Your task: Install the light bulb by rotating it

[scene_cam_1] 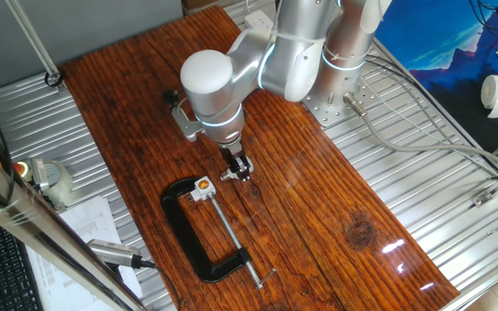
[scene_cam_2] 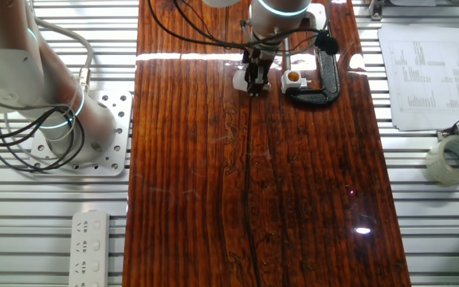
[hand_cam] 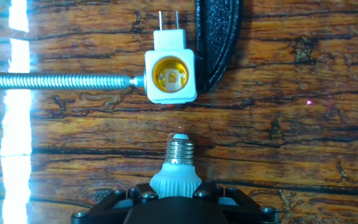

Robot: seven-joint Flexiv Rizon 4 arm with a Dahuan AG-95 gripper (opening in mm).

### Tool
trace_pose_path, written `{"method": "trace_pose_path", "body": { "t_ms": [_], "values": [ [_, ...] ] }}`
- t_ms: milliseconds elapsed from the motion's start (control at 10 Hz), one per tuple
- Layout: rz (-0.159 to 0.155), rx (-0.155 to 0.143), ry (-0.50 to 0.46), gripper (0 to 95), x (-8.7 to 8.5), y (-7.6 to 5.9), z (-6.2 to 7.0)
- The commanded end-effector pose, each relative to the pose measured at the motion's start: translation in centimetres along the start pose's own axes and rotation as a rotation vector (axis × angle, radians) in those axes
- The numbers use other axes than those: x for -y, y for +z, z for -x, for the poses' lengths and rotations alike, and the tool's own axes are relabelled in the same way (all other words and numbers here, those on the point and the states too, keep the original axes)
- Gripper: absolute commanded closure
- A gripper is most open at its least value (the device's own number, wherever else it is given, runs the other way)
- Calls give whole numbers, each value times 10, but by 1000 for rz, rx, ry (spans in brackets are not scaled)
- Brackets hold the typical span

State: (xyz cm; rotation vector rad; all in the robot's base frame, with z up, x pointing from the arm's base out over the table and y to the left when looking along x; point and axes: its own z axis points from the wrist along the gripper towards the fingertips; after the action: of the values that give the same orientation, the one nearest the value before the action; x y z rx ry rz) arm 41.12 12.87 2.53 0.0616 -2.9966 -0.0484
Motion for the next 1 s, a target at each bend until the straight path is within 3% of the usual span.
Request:
{"method": "trace_pose_path", "body": {
  "t_ms": [100, 200, 500, 700, 800, 1000],
  "values": [
    [-4, -40, -33, 760, -6, -15, 3],
    [-6, -42, -37, 950, -8, -19, 4],
    [-3, -52, -39, 950, -14, -40, 15],
    [0, -82, -70, 950, -10, -53, 25],
    [4, -125, -125, 950, 0, -58, 29],
    [7, -159, -165, 950, 5, -60, 31]
  ]
}}
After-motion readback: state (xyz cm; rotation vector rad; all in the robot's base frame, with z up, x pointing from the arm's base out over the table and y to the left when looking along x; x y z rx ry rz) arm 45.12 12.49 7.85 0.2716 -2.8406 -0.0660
